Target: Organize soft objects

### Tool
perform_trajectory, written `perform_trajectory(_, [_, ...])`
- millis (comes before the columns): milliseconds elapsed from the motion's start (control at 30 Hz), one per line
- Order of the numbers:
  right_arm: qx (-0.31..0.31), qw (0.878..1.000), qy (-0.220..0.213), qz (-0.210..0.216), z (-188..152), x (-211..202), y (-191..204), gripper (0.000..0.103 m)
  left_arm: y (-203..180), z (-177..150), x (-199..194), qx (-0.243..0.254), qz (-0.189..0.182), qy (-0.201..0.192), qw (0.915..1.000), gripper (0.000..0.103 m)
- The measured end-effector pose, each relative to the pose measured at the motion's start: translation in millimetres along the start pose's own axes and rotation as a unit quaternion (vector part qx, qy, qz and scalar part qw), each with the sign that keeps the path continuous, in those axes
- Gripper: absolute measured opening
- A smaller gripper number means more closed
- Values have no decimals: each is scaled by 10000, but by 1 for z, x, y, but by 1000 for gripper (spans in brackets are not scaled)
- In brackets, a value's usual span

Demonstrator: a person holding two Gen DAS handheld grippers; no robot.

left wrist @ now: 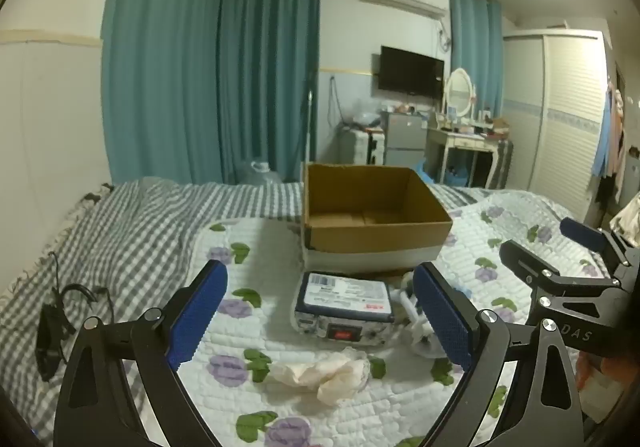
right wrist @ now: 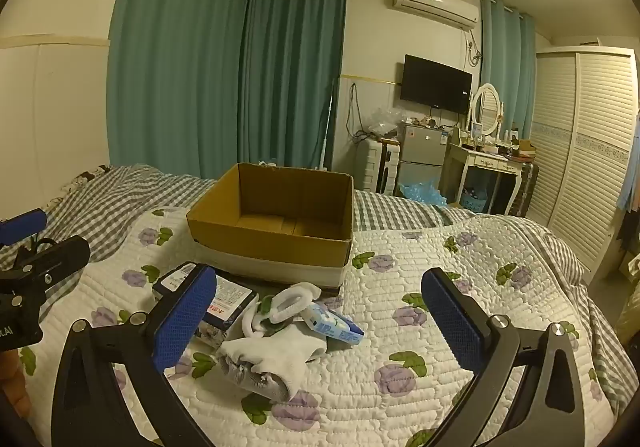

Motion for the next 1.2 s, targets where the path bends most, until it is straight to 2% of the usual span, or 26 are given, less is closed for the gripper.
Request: perform_trajectory(1200, [17, 10000, 85, 26, -5, 2, 3, 103, 3, -5, 1, -65, 93, 76, 9999, 96])
Point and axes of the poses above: each gripper's, at about its wrist camera, not at the fingertips, and x roughly the way its jaws point, y to its left, z to its top, the point moved 9 cm from there along x, roughly the way its jaws point, and after that the axes turned 12 degrees about -z, right-handed, at the moved point
